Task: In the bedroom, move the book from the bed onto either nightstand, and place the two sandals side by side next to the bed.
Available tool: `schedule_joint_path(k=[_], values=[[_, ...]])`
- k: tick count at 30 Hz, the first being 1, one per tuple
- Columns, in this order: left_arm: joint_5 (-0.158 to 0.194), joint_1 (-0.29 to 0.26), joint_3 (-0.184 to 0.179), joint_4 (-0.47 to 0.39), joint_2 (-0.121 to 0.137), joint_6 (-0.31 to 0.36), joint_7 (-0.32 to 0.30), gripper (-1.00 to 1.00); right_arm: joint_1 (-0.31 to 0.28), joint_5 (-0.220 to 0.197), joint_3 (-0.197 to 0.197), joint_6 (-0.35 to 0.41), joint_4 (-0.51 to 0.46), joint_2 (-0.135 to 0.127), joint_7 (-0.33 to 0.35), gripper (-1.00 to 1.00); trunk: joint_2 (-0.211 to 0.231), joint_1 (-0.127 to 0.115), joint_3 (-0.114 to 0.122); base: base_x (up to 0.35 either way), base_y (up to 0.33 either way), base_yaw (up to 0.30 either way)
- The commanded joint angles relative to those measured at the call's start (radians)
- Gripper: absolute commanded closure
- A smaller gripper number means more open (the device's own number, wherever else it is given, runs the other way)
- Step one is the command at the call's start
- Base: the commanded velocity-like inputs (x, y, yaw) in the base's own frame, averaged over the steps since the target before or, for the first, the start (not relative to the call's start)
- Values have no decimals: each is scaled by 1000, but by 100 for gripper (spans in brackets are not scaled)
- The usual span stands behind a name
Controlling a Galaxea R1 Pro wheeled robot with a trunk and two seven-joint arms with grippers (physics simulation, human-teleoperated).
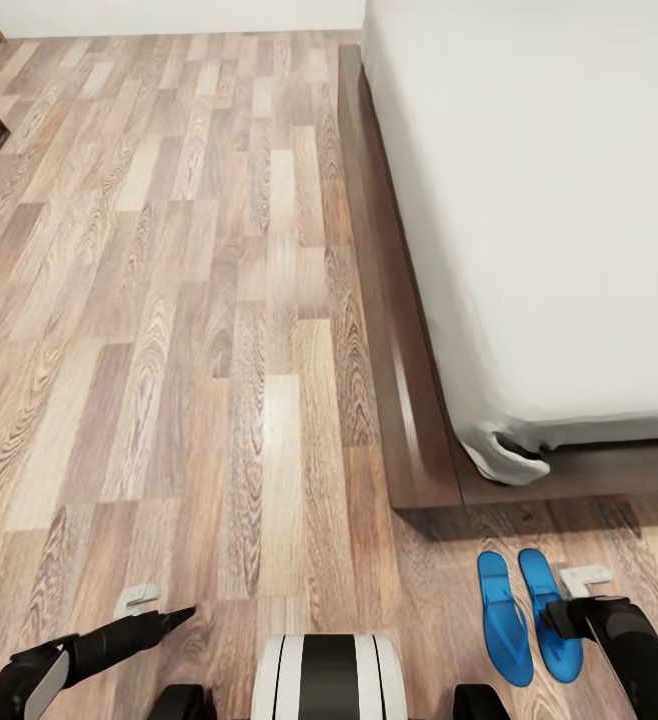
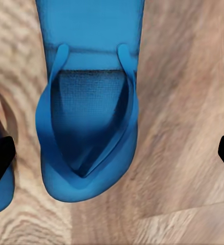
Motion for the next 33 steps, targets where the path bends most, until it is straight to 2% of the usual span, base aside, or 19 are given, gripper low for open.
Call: schedule_joint_path(k=[1,4,6,7,8,9,10,12,14,16,18,21,22,25,29,33], values=[[6,0,2,0,-1,10,-3,-100,0,10,-3,4,-3,0,12,-100,0,-1,3,0,0,0],[6,0,3,0,-6,10,-3,-100,2,-2,-11,4,-9,-5,77,-100,1,-2,15,0,0,0],[7,0,4,0,-6,10,-4,-100,5,-66,-37,4,-13,-9,222,-100,1,-3,23,0,0,0],[7,0,4,0,-6,10,-4,-100,5,-89,-51,4,-12,-12,267,-100,1,-3,27,0,0,0],[7,0,5,0,-5,10,-4,-100,6,-129,-83,4,-9,-22,345,-100,2,-4,31,0,0,0],[7,0,5,0,-4,10,-5,-100,7,-163,-123,4,-7,-44,416,-100,2,-4,34,0,0,0],[7,0,5,1,-4,10,-7,-100,9,-199,-185,3,-3,-87,506,-100,2,-5,38,0,0,0],[7,0,5,1,-3,10,-9,-100,11,-218,-230,1,9,-117,570,-100,3,-5,46,0,0,0],[7,0,5,1,-2,10,-10,-100,14,-225,-247,-6,32,-128,598,-100,3,-6,54,0,0,0],[7,0,5,2,0,10,-11,-100,25,-233,-264,-40,100,-138,623,-100,4,-7,61,0,0,0],[7,0,5,11,1,9,-11,-100,34,-245,-272,-104,193,-143,636,-100,4,-8,69,0,0,0],[6,0,5,73,1,-7,-9,-100,41,-298,-278,-256,387,-147,646,-100,5,-10,81,0,0,0],[6,0,5,84,1,-15,-8,-100,42,-306,-279,-276,415,-148,647,-100,5,-10,85,0,0,0],[6,0,5,137,0,-109,-7,-100,43,-335,-279,-383,538,-147,646,-100,6,-11,96,0,0,0],[5,0,4,152,-4,-150,-4,-100,44,-340,-279,-485,571,-146,643,-100,7,-13,112,0,0,0],[4,0,3,154,-5,-157,-4,-100,44,-343,-279,-511,577,-146,645,-100,8,-15,127,0,0,0]])
